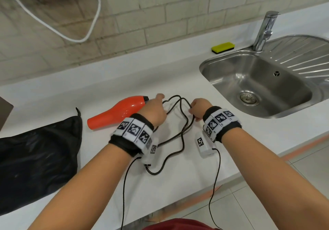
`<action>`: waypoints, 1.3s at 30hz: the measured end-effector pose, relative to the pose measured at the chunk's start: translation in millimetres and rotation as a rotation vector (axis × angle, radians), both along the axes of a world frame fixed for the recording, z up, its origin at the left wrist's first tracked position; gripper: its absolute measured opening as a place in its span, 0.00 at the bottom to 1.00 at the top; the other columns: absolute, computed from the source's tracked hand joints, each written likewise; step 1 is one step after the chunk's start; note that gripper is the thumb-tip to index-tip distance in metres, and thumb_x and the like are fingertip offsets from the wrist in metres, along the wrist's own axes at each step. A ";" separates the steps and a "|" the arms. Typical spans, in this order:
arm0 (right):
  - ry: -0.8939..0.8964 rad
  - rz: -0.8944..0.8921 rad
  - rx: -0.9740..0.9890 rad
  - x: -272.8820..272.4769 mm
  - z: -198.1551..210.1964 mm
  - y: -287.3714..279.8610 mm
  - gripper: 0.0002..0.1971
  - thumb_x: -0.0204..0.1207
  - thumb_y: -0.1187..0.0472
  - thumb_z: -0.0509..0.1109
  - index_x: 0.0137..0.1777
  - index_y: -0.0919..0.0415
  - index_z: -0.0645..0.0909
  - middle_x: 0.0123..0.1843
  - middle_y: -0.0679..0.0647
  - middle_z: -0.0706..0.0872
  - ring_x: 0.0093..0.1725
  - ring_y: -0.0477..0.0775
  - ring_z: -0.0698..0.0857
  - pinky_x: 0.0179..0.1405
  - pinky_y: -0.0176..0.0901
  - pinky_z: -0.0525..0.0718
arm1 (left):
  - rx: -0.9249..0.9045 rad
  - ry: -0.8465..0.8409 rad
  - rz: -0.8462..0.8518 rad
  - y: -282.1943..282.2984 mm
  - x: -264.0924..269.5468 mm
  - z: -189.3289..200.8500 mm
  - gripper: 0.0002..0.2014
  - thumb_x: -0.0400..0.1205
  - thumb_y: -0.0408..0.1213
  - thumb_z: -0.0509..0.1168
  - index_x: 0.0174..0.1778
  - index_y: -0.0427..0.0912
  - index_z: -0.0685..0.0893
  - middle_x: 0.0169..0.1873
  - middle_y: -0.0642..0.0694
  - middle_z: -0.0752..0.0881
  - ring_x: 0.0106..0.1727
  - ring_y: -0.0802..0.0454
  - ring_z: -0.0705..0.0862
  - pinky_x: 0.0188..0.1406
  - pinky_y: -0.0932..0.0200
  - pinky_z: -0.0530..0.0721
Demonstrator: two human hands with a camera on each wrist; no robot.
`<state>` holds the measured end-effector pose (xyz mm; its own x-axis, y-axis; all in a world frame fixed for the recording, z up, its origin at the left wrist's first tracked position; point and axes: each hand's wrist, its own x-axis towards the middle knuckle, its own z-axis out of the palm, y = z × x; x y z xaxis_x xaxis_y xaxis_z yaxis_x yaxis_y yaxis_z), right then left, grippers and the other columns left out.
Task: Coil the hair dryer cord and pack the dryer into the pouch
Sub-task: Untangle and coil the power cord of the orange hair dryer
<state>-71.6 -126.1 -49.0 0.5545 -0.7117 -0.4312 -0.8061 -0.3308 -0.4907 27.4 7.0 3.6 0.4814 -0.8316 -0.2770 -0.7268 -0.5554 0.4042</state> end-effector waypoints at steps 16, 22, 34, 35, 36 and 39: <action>-0.695 0.208 -0.150 1.3 41.8 43.4 0.05 0.75 0.68 0.66 0.49 0.63 0.81 0.49 0.50 0.78 0.35 0.40 0.73 0.43 0.39 0.75 | -0.436 0.103 -0.002 5.7 -3.0 2.2 0.16 0.86 0.38 0.51 0.69 0.44 0.70 0.43 0.40 0.86 0.42 0.47 0.82 0.34 0.62 0.72; -0.665 0.263 0.118 -8.6 46.4 36.6 0.11 0.84 0.60 0.51 0.59 0.56 0.74 0.48 0.53 0.83 0.35 0.41 0.77 0.32 0.27 0.76 | -0.455 0.020 0.010 -4.6 8.3 6.4 0.09 0.85 0.37 0.54 0.49 0.39 0.77 0.49 0.39 0.87 0.48 0.47 0.81 0.41 0.61 0.70; -0.477 -0.182 -0.232 -43.3 36.3 -2.0 0.10 0.79 0.64 0.61 0.48 0.66 0.84 0.36 0.57 0.82 0.31 0.53 0.78 0.35 0.45 0.80 | -0.420 -0.063 0.068 -12.8 26.7 -4.0 0.09 0.80 0.39 0.60 0.42 0.47 0.86 0.44 0.47 0.88 0.47 0.49 0.83 0.47 0.57 0.80; -0.507 -0.239 -0.236 -48.2 36.8 -4.3 0.10 0.79 0.63 0.61 0.48 0.66 0.84 0.39 0.60 0.84 0.34 0.55 0.79 0.39 0.49 0.82 | -0.368 -0.043 0.049 -16.8 27.2 -7.3 0.09 0.80 0.39 0.60 0.43 0.46 0.87 0.46 0.47 0.88 0.48 0.50 0.83 0.49 0.58 0.80; -0.545 -0.284 -0.232 -51.8 38.4 -5.3 0.10 0.79 0.62 0.61 0.48 0.66 0.83 0.41 0.61 0.84 0.36 0.55 0.80 0.41 0.49 0.82 | -0.314 -0.024 0.022 -21.2 27.0 -10.5 0.10 0.80 0.39 0.60 0.45 0.45 0.87 0.49 0.46 0.88 0.49 0.50 0.83 0.51 0.59 0.79; -0.653 -0.302 -0.209 -56.6 45.8 -0.7 0.08 0.79 0.63 0.61 0.45 0.63 0.81 0.38 0.57 0.84 0.28 0.47 0.75 0.28 0.30 0.76 | -0.201 0.054 -0.039 -33.4 19.8 -12.0 0.14 0.83 0.43 0.57 0.62 0.47 0.81 0.54 0.42 0.86 0.51 0.47 0.83 0.54 0.58 0.78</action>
<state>-128.2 -126.8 -3.1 0.4193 -0.9044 0.0798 -0.4427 -0.2804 -0.8517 47.2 -26.4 -8.4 0.4365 -0.8906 -0.1281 -0.7204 -0.4312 0.5432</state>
